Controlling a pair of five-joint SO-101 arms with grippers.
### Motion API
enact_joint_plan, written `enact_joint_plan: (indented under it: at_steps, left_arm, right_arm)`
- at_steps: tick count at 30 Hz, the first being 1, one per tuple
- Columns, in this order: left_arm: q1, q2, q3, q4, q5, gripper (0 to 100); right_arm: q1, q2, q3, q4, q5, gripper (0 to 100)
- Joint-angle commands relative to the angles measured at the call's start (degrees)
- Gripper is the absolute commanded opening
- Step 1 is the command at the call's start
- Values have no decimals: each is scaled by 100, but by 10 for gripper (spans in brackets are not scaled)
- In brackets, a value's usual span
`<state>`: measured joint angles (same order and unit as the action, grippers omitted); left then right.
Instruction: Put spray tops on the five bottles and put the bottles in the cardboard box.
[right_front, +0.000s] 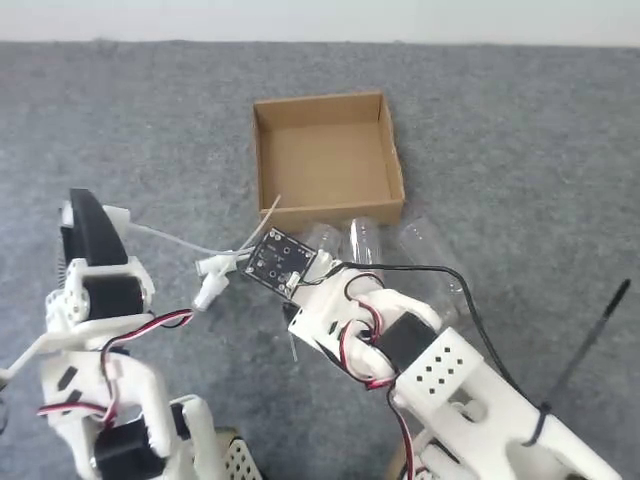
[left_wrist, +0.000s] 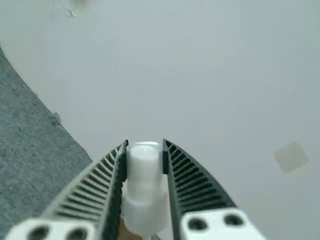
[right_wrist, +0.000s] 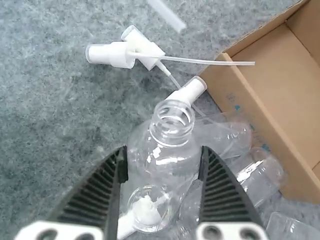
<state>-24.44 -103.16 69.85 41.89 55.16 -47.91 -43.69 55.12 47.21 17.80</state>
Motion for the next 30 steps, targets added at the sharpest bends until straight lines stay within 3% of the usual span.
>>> enact_joint_plan:
  at_steps: [1, 9, 20, 30]
  left_arm:
    - [0, -105, -31, -193, 62, 12]
    - [18, -105, -40, -484, 62, 12]
    - [1257, -105, -66, -123, -835, 12]
    - [1591, -97, 207, -132, -1002, 12]
  right_arm:
    - [-22, -312, -167, 567, 18, 69]
    - [-22, -1033, -220, 1112, 53, 69]
    - [-13, -1156, -220, 1270, 290, 69]
    - [-13, -1156, -220, 1270, 290, 69]
